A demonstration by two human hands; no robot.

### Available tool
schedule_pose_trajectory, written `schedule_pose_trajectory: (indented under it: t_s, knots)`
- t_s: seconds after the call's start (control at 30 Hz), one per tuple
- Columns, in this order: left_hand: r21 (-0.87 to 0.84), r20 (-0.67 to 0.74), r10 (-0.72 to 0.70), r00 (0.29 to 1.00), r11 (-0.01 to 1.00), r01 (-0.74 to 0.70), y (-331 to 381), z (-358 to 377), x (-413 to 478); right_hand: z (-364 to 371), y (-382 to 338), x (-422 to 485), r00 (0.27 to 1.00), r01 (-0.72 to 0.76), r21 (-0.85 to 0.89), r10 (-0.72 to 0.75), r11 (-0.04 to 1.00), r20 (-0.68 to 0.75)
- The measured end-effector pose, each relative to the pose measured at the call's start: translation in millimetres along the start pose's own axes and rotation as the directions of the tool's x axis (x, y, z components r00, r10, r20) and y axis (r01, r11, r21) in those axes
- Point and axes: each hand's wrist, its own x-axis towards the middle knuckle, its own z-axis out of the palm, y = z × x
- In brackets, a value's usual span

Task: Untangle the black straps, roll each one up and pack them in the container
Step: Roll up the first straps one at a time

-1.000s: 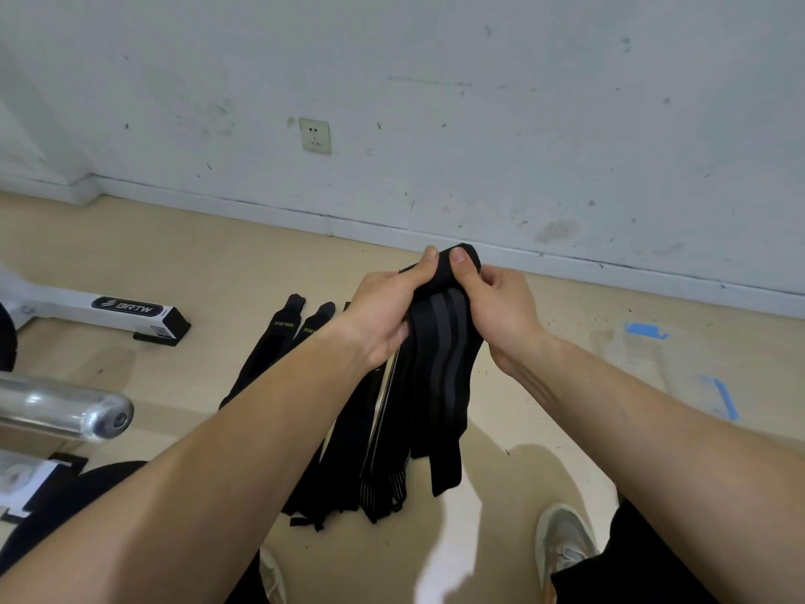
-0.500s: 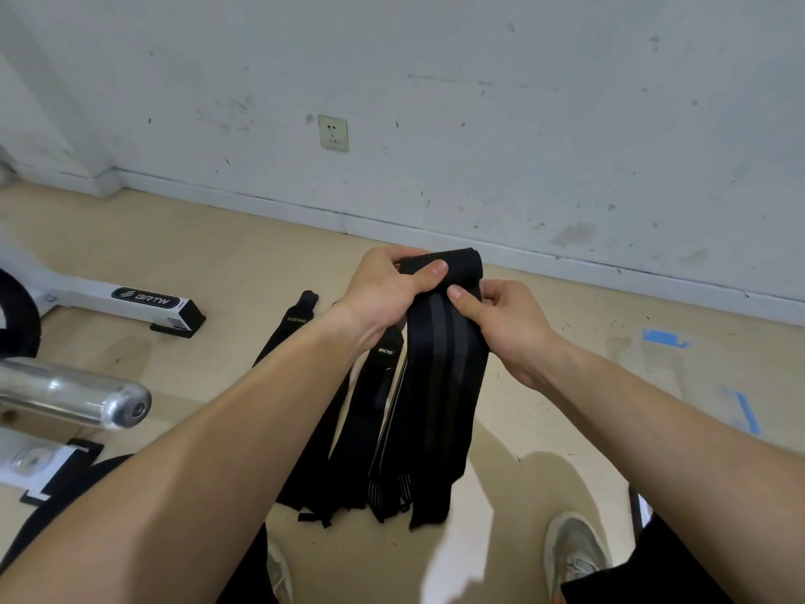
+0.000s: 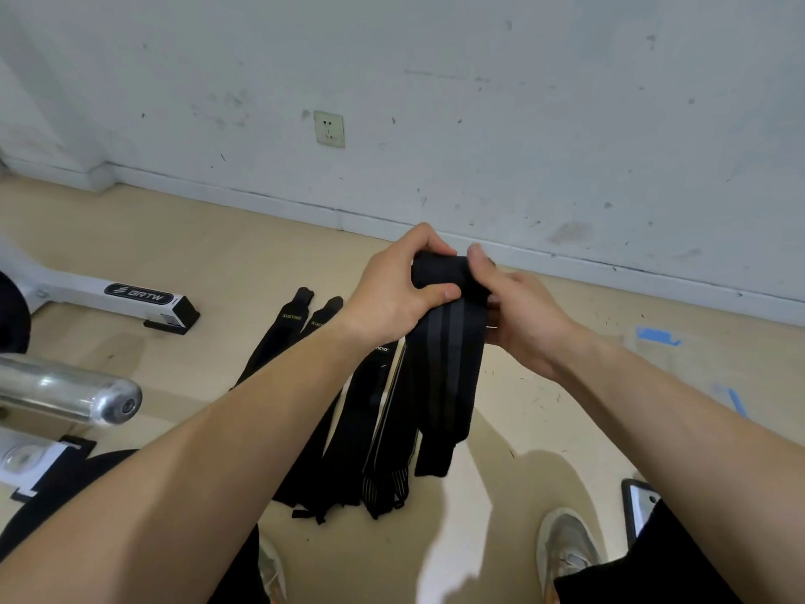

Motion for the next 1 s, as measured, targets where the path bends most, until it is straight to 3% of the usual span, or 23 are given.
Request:
schedule_pose_trajectory:
  t_s: [0.13,0.23,0.37,0.5,0.6,0.83,1.0]
  knots:
    - [-0.039,-0.018,-0.046,0.999,0.998,0.045,-2,5,-2,2,10,3,0.997,0.036,-0.020,-0.037,0.999,-0.073]
    - [-0.166,-0.060,-0.141,0.988,0.978,0.130,-3,10,-3,2,14,5,0.993,0.053,-0.011,-0.054,0.999,-0.108]
    - [-0.438,-0.048,-0.394,0.918,0.834,0.335,2,18,-5,3,19,9,0.983,0.066,-0.009,-0.066,0.998,-0.173]
    - [-0.547,0.078,-0.503,0.861,0.701,0.459,5,16,-7,6,20,11,0.966,0.115,-0.041,-0.121,0.993,-0.230]
    - [-0.609,0.158,-0.533,0.831,0.610,0.506,8,18,-9,5,19,10,0.947,0.165,-0.084,-0.182,0.983,-0.264]
    - [-0.626,0.184,-0.452,0.873,0.631,0.459,12,11,-7,3,9,3,0.905,0.287,-0.231,-0.342,0.930,-0.252]
    - [-0.632,0.194,-0.491,0.849,0.599,0.491,17,12,-8,2,14,0,0.864,0.294,-0.483,-0.446,0.824,-0.235]
